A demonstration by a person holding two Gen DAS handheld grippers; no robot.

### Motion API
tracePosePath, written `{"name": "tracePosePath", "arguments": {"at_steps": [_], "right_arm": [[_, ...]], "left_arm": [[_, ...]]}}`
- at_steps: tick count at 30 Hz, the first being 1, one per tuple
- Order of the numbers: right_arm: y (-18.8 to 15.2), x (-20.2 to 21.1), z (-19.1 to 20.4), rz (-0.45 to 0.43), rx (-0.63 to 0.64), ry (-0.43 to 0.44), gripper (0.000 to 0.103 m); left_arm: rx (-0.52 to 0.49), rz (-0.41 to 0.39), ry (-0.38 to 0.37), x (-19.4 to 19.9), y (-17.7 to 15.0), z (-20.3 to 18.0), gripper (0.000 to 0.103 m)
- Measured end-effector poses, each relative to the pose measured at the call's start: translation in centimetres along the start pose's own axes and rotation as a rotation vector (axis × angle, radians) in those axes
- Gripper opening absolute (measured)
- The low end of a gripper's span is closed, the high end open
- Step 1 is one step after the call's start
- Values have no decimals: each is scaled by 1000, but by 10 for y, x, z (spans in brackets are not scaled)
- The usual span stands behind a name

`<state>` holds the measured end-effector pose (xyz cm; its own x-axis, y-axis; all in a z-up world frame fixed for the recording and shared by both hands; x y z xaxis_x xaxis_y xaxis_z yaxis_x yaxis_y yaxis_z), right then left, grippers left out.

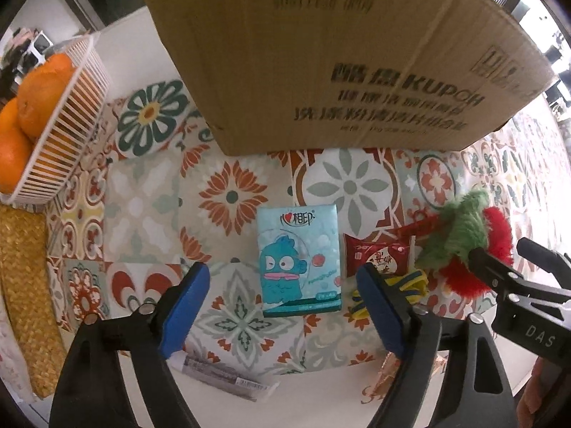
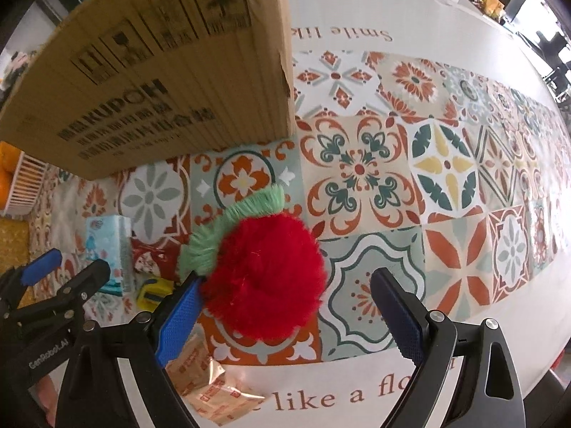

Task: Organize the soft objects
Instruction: 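Grasp the blue tissue pack with the left tool while the right tool grasps the red-green pompom, then carry the tissue pack and pompom with both tools over the box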

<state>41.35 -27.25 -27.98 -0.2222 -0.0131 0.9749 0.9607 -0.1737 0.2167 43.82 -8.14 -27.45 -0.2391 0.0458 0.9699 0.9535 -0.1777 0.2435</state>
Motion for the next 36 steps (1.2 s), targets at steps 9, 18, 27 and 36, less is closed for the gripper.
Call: {"name": "tracePosePath", "arguments": {"at_steps": [9, 18, 27, 36], "right_arm": [[-2, -21, 5, 37, 4, -15, 87], [-4, -39, 17, 53, -11, 24, 52], [-10, -25, 18, 24, -15, 45, 40], [-15, 7, 14, -35, -22, 82, 39]], "left_arm": [[41, 56, -27, -26, 1, -2, 65], [63, 75, -59, -40, 1, -3, 52], [48, 48, -80, -30, -5, -10, 51], [45, -32, -91, -1, -2, -18, 51]]}}
Point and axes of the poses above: each gripper's, at about its wrist camera, not at the fingertips, and x roughly against the way its jaws point, z to its left, y to its top, the point moved 9 cm from there along -x, roughly the way its jaws point, and after that the axes turned 4 degrees about -z, right-handed, at the moved point
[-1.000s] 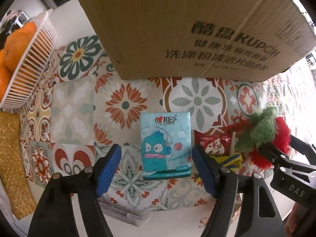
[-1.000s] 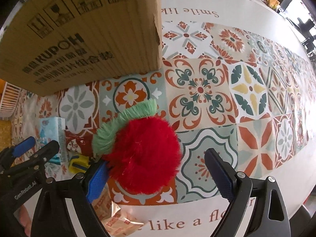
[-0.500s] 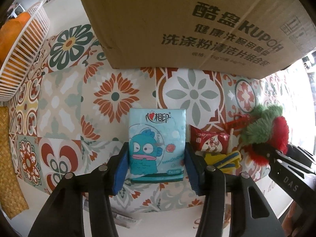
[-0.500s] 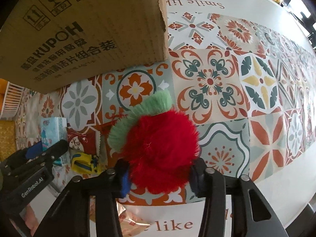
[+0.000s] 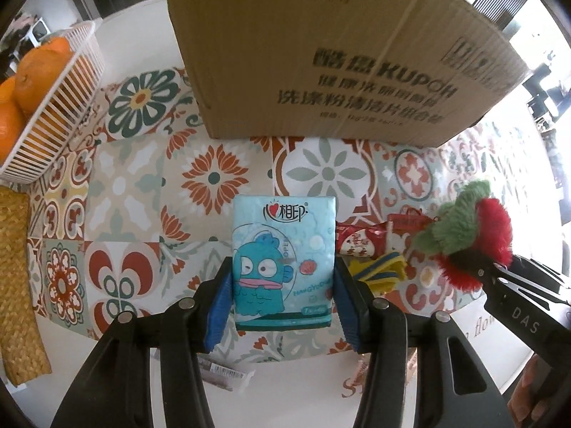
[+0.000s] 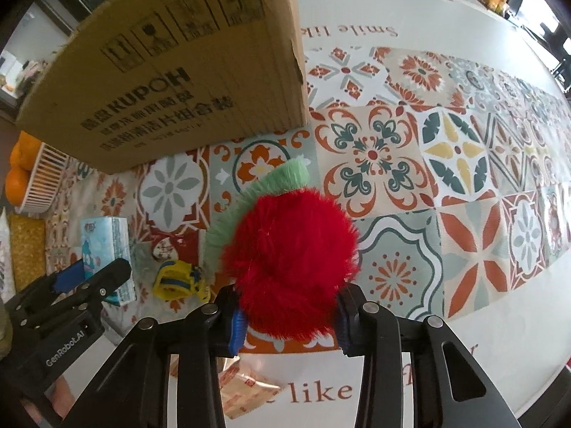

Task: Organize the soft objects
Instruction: 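Carry the tissue pack and pompom with both tools over the box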

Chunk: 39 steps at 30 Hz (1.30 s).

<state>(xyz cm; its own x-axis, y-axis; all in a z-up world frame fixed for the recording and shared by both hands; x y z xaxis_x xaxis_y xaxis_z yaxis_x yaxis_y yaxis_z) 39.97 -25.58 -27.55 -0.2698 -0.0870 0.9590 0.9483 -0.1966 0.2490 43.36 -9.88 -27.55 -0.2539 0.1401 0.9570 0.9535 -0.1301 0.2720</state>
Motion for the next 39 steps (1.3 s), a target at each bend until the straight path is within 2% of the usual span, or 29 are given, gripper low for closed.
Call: {"name": "tracePosePath", "arguments": {"at_steps": [14, 32, 39], "right_arm": [[11, 58, 0, -105, 11, 49, 39], [30, 112, 29, -257, 38, 120, 39], [41, 145, 37, -371, 53, 133, 34]], "left_arm": [[-15, -122, -8, 51, -15, 3, 51], [-43, -292, -29, 119, 11, -11, 51], [-54, -356, -39, 145, 21, -13, 51]]}}
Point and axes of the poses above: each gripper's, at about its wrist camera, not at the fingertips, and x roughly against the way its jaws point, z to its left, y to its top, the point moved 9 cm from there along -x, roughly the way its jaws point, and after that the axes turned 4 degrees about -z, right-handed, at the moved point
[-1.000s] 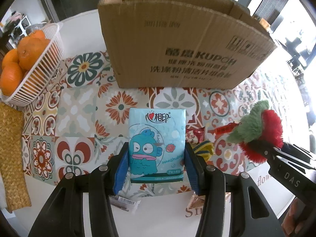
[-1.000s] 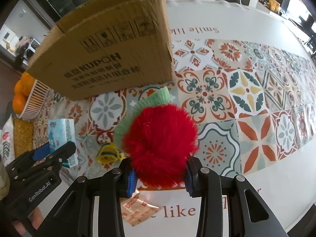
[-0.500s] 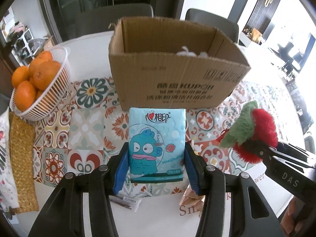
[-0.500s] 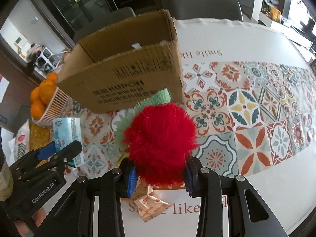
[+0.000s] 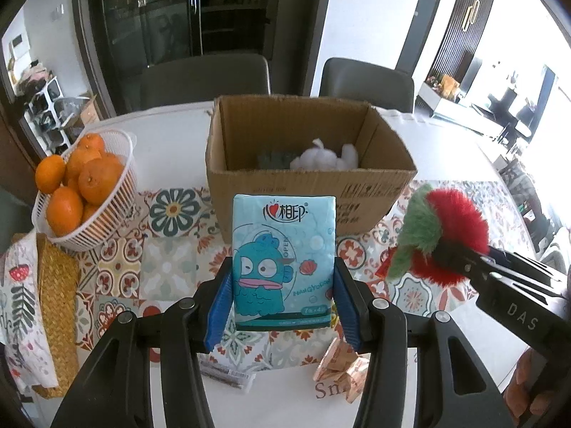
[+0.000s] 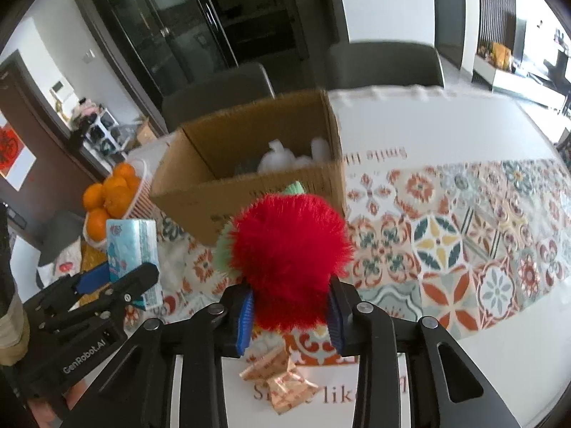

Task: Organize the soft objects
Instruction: 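Carry the tissue pack and pompom with both tools over the box, then open both tools to drop the tissue pack and pompom into the box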

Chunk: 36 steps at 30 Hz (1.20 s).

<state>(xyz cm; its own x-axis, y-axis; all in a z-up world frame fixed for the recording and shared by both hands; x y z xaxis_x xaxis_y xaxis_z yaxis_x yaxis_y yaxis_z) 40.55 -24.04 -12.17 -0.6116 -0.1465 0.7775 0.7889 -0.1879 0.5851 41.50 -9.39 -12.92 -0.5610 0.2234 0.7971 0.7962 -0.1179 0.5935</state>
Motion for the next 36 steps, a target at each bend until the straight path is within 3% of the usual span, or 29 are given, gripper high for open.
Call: {"name": "tracePosePath", "arguments": {"at_steps": [5, 21, 36], "right_arm": [[17, 14, 5, -71, 7, 6, 33], [70, 40, 31, -171, 40, 90, 33], [109, 9, 36, -153, 79, 101, 33]], "left_arm": [[-2, -27, -3, 9, 10, -2, 51], [-54, -161, -18, 48, 67, -8, 51], [-94, -176, -46, 30, 113, -10, 51]]}}
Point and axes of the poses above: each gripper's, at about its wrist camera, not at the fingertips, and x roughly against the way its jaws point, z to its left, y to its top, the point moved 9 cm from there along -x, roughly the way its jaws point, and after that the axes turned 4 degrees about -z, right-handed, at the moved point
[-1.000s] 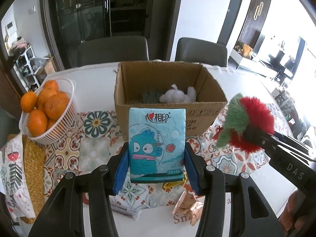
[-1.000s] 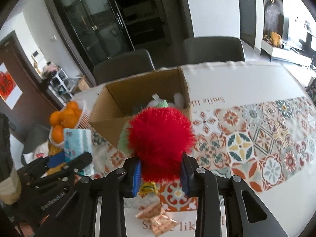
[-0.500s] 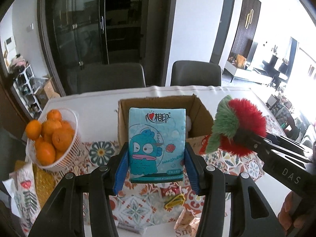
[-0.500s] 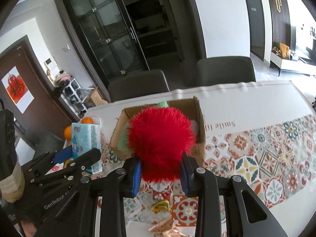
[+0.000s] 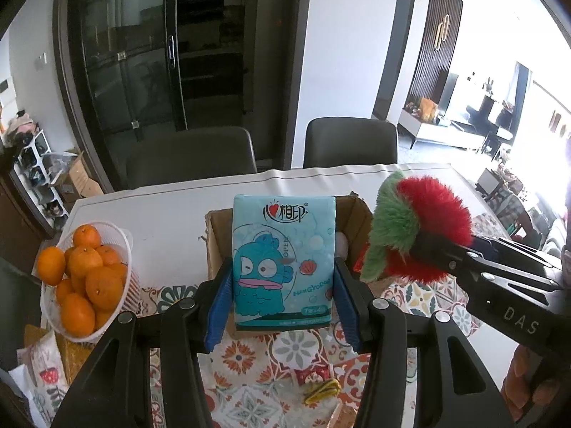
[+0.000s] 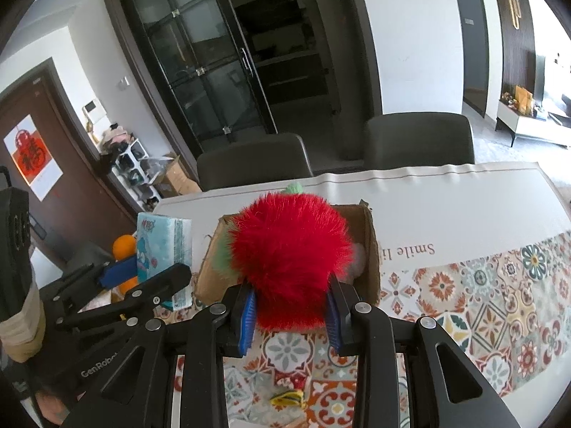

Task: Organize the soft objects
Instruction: 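Open both tools to drop the tissue pack and pompom into the box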

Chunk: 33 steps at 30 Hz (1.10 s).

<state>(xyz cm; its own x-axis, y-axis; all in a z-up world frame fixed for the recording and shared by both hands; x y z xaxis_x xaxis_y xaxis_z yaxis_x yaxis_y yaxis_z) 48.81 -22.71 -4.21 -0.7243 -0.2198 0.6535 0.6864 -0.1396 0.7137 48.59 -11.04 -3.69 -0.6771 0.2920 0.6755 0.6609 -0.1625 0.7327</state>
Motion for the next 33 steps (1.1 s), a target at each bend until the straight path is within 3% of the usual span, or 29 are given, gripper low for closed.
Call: {"name": "tracePosePath", "arguments": {"at_steps": [10, 24, 26, 27, 30, 33], "right_arm": [[3, -44, -10, 85, 6, -10, 33], [-25, -107, -29, 233, -35, -4, 35], [-27, -113, -28, 249, -37, 10, 39], [-28, -115, -27, 256, -35, 18, 41], [-27, -117, -30, 246, -37, -7, 61], [-25, -114, -34, 228, -30, -47, 64]], "left_arm": [[-3, 55, -12, -45, 4, 10, 51], [-7, 190, 9, -109, -17, 24, 53], [-10, 207, 17, -116, -19, 24, 68], [-15, 216, 16, -119, -20, 24, 71], [-15, 218, 32, -122, -22, 26, 74], [-13, 210, 61, -119, -22, 32, 76]]}}
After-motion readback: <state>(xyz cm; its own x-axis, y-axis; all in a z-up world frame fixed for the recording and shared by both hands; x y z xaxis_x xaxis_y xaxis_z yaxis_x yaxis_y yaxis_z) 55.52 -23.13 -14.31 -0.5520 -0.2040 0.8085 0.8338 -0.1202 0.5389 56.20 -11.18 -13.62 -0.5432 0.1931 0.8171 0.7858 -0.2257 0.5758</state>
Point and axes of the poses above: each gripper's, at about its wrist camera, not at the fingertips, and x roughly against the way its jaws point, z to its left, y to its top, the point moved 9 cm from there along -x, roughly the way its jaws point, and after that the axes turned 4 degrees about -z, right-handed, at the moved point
